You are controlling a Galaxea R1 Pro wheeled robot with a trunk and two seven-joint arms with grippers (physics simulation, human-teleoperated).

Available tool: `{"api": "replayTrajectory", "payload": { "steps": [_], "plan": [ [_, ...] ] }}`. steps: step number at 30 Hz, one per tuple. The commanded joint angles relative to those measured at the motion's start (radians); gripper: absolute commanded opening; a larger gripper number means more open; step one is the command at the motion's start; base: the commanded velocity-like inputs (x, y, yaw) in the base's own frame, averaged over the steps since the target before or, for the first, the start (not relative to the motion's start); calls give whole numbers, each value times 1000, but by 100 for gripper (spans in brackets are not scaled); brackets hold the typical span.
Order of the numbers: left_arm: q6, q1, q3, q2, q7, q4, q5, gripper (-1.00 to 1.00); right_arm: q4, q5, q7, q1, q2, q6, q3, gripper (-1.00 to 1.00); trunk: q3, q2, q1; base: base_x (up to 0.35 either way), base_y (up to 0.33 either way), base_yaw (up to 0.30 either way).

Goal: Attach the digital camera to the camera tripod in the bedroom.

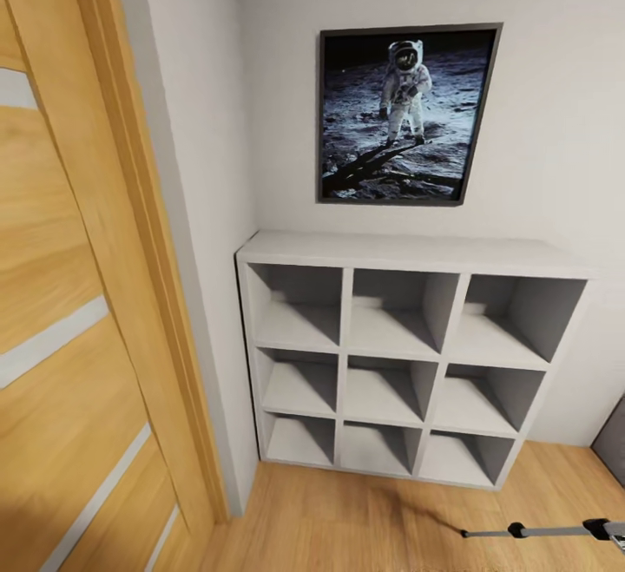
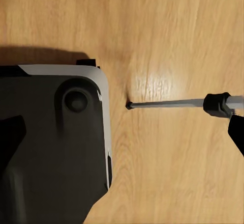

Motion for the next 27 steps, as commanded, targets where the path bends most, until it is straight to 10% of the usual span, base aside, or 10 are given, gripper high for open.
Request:
{"api": "replayTrajectory", "payload": {
  "steps": [1,27],
  "plan": [
    [4,0,-8,0,-4,0,9,-100,3,1,-2,-1,0,-6,-1,100,0,-1,0,0,0,-169],
    [4,1,-8,0,-4,-1,9,-100,3,4,-2,-1,0,-6,0,100,0,-1,0,0,0,-166]
  ]
}}
